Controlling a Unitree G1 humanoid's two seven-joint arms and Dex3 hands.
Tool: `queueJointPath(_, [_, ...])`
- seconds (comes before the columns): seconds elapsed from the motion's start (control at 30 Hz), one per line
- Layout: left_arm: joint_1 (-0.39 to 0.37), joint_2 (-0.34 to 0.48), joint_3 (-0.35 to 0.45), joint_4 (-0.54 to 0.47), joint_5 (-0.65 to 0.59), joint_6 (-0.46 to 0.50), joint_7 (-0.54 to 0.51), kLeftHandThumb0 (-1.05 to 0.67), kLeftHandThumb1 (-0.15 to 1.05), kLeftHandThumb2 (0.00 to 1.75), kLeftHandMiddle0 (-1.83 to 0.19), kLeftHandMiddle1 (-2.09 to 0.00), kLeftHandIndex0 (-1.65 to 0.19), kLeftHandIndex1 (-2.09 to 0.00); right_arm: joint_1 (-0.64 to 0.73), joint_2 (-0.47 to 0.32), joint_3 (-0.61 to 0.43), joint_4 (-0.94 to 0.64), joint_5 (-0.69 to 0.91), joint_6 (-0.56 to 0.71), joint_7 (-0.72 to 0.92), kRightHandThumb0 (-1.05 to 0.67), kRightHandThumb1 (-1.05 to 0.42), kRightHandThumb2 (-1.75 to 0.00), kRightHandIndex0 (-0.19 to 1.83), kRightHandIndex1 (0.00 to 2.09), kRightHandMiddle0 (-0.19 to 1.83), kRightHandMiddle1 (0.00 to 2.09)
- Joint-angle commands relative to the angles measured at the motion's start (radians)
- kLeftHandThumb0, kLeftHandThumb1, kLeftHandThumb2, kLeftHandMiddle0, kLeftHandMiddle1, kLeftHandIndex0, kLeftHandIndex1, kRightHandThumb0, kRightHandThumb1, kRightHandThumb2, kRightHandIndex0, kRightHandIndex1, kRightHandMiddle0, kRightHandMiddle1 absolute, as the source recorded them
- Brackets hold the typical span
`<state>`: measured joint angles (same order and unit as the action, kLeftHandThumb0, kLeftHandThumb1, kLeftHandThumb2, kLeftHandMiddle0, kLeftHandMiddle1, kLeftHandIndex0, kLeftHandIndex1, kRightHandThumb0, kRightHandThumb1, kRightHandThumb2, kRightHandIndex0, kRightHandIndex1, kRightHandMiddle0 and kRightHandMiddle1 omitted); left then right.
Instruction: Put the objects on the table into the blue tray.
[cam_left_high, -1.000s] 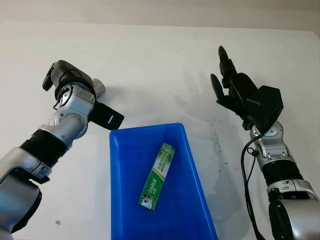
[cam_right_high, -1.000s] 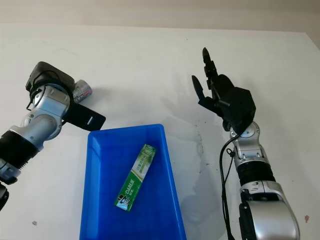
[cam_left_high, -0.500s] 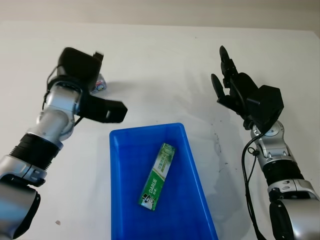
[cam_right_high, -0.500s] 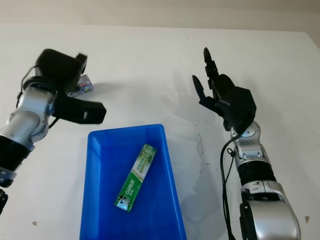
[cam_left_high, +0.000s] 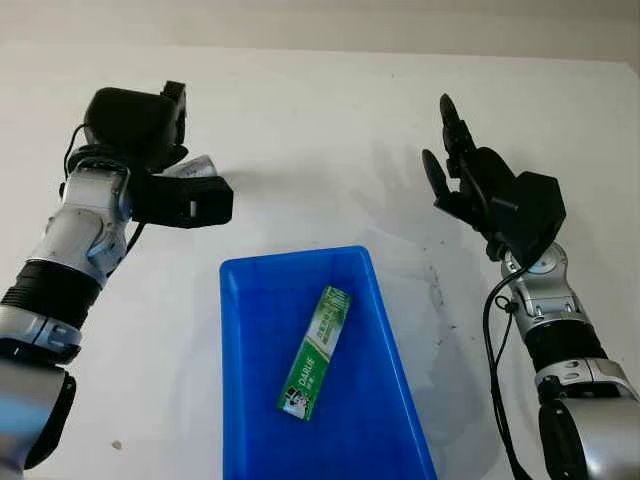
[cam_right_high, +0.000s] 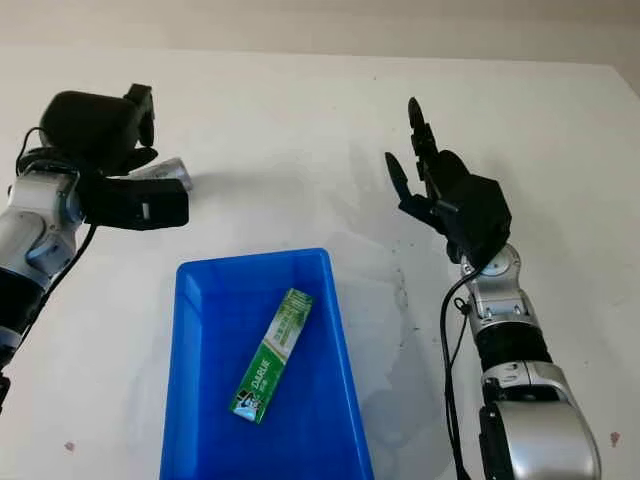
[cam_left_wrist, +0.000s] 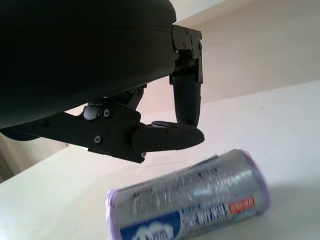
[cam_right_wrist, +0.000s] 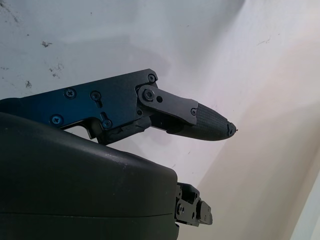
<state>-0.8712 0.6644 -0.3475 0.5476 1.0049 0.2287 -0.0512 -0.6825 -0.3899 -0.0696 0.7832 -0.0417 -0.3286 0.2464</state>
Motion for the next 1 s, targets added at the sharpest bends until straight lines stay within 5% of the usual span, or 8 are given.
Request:
queueJointPath(0.0, [-0.028,0.007,0.028,0.006,-0.028,0.004,0.021,-0.33,1.05,0.43,-0.54,-2.09,0.17,-2.07,-0.005,-0.013,0.0,0.0,-0.006,-0.015,-0.005,-0.62,-1.05,-0.68,-0.19,0.0,-0.19,0.0])
queueJointPath(0.07, [-0.034,0.002,0.058,0.016,-0.081,-0.009,0.043,-0.33,1.05,0.44,-0.53,-2.09,0.19,-1.87,-0.006,-0.013,0.0,-0.001,-0.005,-0.015,0.0,-0.62,-1.05,-0.68,-0.19,0.0,-0.19,0.0])
queueJointPath(0.1, [-0.039,0.002,0.075,0.016,-0.112,-0.009,0.033,-0.36,1.05,0.41,-0.22,-2.09,0.17,-1.59,-0.006,-0.013,-0.001,-0.001,-0.003,-0.014,0.004,-0.62,-1.05,-0.68,-0.19,0.0,-0.19,0.0])
queueJointPath(0.17, [-0.049,-0.002,0.118,0.001,-0.183,0.021,-0.016,-0.45,1.05,0.36,0.0,-2.09,0.08,-1.19,-0.007,-0.011,-0.005,0.002,0.007,-0.016,0.015,-0.62,-1.05,-0.68,-0.19,0.0,-0.19,0.0])
queueJointPath(0.3, [-0.042,0.027,0.148,-0.108,-0.237,0.13,-0.172,-0.77,1.05,0.21,-0.3,-2.09,-0.26,-0.28,-0.005,-0.018,-0.004,0.009,0.002,-0.017,0.012,-0.61,-1.05,-0.68,-0.19,0.0,-0.19,0.0])
queueJointPath(0.5, [0.007,0.095,0.161,-0.238,-0.275,0.155,-0.34,-0.91,1.04,0.1,0.08,-1.71,-0.14,-0.05,-0.007,-0.015,-0.002,0.002,0.004,-0.002,0.02,-0.61,-1.05,-0.69,-0.19,0.0,-0.19,0.0])
queueJointPath(0.6, [0.023,0.123,0.161,-0.231,-0.304,0.112,-0.374,-0.95,1.05,0.09,0.11,-2.03,-0.02,-0.03,-0.01,-0.01,-0.001,-0.003,0.005,0.001,0.021,-0.6,-1.05,-0.7,-0.19,0.0,-0.19,0.0])
queueJointPath(0.97, [-0.011,0.088,0.048,-0.118,-0.233,0.178,-0.471,-1.02,1.02,0.05,-0.29,-2.09,0.01,-0.07,-0.004,-0.016,-0.004,-0.004,0.007,0.012,0.012,-0.63,-1.05,-0.68,-0.19,0.0,-0.19,0.0])
